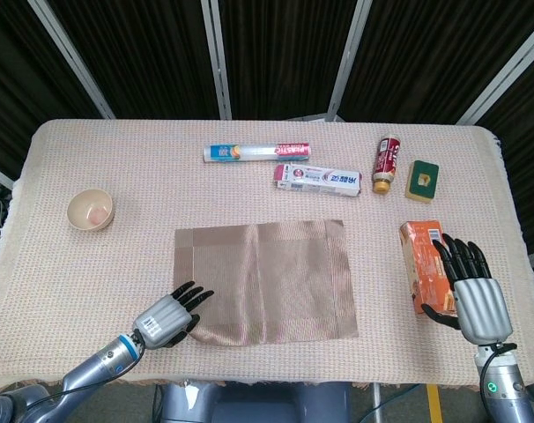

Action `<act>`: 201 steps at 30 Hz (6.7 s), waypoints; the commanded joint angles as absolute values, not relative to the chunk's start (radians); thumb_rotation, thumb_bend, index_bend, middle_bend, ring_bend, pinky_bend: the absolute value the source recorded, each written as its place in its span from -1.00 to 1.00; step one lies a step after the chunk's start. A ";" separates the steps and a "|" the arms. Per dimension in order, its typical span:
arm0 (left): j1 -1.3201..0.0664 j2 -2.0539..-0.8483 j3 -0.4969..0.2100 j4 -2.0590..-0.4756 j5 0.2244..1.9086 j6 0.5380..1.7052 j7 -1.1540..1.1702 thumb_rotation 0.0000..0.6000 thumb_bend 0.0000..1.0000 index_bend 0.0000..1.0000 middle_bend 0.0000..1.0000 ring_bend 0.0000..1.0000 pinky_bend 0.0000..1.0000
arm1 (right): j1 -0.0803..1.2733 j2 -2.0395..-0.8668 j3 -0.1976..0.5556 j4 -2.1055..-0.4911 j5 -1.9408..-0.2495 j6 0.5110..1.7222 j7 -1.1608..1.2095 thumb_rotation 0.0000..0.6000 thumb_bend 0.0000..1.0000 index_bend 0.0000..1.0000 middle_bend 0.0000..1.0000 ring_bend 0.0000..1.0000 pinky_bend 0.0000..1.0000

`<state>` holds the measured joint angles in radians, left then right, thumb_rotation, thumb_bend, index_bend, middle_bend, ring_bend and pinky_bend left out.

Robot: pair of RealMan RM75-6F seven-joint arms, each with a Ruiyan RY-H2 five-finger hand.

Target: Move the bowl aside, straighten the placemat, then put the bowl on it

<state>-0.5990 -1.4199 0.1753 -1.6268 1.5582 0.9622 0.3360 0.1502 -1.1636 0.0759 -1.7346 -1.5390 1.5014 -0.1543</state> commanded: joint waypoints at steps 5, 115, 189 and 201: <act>-0.581 -1.391 0.186 -1.634 1.566 0.978 0.332 1.00 0.17 0.34 -1.00 -1.00 -1.00 | 0.148 -1.161 0.073 -1.740 -1.548 1.502 -0.155 1.00 -1.00 -1.00 -1.00 -1.00 -1.00; -0.629 -1.656 -0.168 -0.526 1.229 0.753 -0.170 1.00 -0.23 0.05 -1.00 -1.00 -1.00 | 0.158 -1.186 0.078 -1.714 -1.525 1.453 -0.211 1.00 -1.00 -1.00 -1.00 -1.00 -1.00; -0.636 -1.459 -0.120 -1.395 1.453 1.073 0.136 1.00 0.00 0.25 -1.00 -1.00 -1.00 | 0.153 -1.160 0.084 -1.725 -1.517 1.460 -0.173 1.00 -1.00 -1.00 -1.00 -1.00 -1.00; -0.661 -1.550 -0.057 -1.484 1.510 1.043 0.251 1.00 0.00 0.25 -1.00 -1.00 -1.00 | 0.150 -1.150 0.089 -1.724 -1.510 1.464 -0.153 1.00 -1.00 -1.00 -1.00 -1.00 -1.00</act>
<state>-0.6582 -1.5407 -0.0615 -1.4841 1.5069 1.0468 0.2433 0.1502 -1.1503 0.0886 -1.7244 -1.5101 1.4634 -0.1538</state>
